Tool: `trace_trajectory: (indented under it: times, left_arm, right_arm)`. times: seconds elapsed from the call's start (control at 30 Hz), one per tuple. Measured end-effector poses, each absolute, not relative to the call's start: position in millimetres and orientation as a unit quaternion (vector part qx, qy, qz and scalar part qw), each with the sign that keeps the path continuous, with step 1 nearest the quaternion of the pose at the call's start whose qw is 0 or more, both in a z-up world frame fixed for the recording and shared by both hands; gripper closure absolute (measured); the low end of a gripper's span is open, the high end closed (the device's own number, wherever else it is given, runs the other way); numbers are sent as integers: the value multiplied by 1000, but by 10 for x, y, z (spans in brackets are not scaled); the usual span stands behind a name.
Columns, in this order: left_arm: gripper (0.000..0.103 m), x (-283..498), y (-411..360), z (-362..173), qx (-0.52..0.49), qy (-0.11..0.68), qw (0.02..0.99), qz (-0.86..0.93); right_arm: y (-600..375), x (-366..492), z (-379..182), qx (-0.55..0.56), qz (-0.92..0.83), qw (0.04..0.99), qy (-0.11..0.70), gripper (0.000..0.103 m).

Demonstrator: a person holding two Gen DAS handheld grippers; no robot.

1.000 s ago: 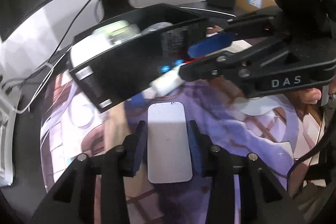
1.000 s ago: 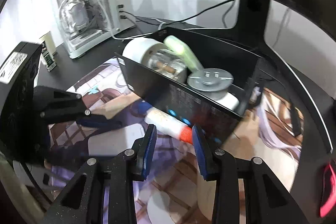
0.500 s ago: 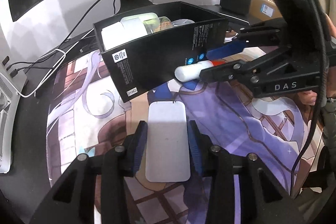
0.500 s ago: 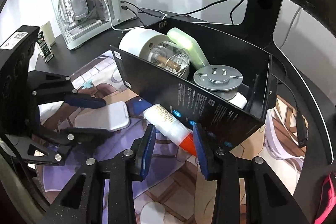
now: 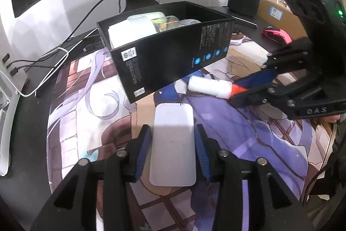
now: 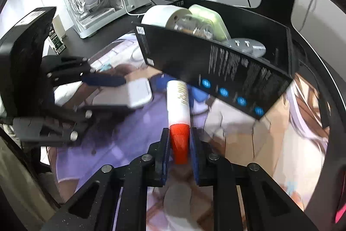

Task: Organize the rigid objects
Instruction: 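Grasp white flat pad with left tool while right tool grasps red-capped tube, then lift and carry the pad with left tool while right tool carries tube over box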

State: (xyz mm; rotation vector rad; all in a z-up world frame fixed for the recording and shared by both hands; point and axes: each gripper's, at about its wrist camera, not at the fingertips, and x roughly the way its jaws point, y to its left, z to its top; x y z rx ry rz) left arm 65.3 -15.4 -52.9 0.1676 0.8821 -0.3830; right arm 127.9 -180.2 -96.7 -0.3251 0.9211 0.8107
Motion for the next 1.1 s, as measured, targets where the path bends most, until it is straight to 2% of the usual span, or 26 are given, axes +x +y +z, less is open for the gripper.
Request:
trace_trajectory:
  times: [0.07,0.17,0.27,0.3,0.33,0.37,0.57,1.1]
  left_arm:
    - [42,667,-141,-535,81,423,886,-173]
    - [42,680,-127,-540,73,426,885,-174]
    - [46,654,-156,-535,82,424,885,-175]
    - [58,648,-159,-535,81,424,884,-180]
    - [65,645,-162,-532,76,425,882,-190]
    - [64,640,-177,-527,79,424,882,-189]
    - [65,581,-222,-472,97,407,888,-189]
    - [65,433,-179,-94,101,347,916,-177]
  right_arm:
    - [-1814,1256,-958,-149,375,808,430,73]
    - [-1732,1281,-958,-149,370,817,417,54]
    - [-1624,1340,-986,-157,369,821,406,54]
    - [-1604,1341,-989,-163,363,823,405,56]
    - [-1599,1340,-987,-168,359,825,403,69]
    - [-1596,1329,-984,-174,356,826,401,82]
    - [-1688,1321,-948,-151,365,823,407,82]
    - [-1934,1035,-518,-130,382,840,363,82]
